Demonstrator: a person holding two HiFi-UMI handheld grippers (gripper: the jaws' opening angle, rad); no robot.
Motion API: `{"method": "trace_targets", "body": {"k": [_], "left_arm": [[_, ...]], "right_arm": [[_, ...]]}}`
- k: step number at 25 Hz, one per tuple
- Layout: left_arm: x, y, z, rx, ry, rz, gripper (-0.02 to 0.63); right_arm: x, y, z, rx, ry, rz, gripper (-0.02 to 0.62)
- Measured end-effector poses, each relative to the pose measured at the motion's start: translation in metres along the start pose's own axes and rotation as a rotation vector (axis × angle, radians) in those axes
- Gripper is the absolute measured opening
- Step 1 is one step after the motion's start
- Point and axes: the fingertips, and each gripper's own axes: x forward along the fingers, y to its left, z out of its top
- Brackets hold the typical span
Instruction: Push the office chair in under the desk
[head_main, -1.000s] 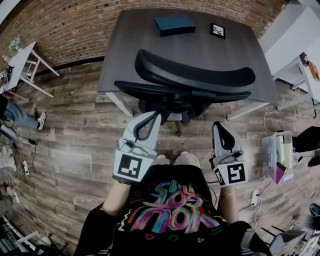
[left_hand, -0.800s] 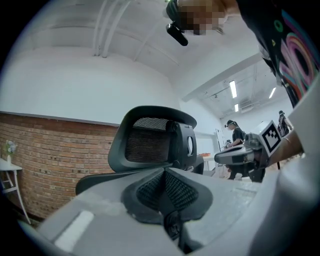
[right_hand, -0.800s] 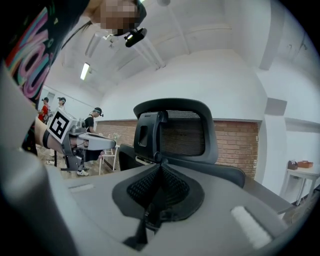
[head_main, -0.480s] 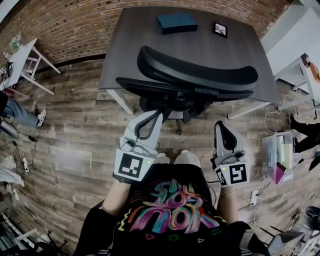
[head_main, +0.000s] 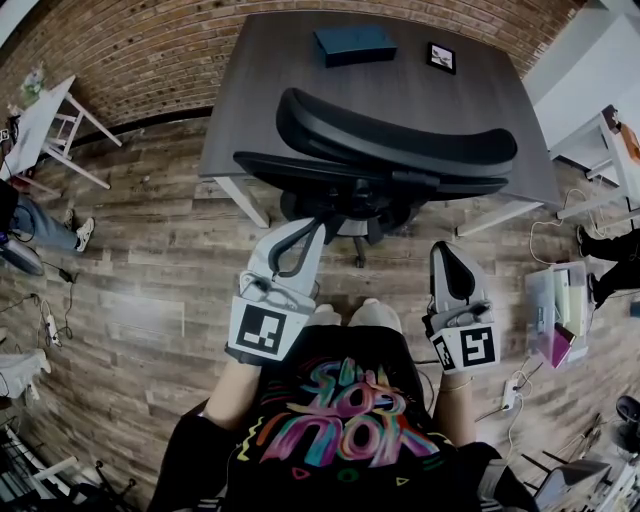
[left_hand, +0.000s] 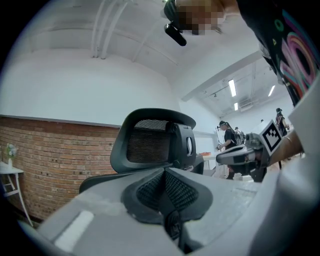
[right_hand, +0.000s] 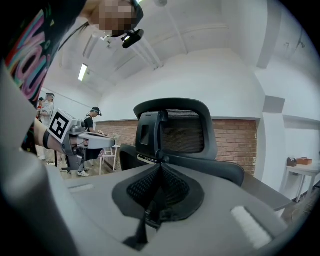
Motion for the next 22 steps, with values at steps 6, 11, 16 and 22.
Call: {"method": "trace_targets", "body": {"k": [6,11,16,22], "left_arm": [[-0.001,0.000,0.003,0.006,-0.006,0.002,0.002],[0.001,-0.006,0.002,0.007,-0.009,-0.012,0.002],[0.004,-0.011,0.004,-0.006,-0.020,-0.024,0.002],[0.003,-0.005,0.008,0.006,-0.026,-0.018,0.002]], "right_arm": [[-0.001,0.001,0.002,0.001,-0.004,0.000,-0.002],[-0.001,0.001,0.000,-0.009,0.007,0.003,-0.002],[-0.003,-0.001,-0.001,-0.017,0.011,0.002,-0.002],[-0.004,-0.003,0.000,-0.020,0.017,-0.002,-0.002]]}}
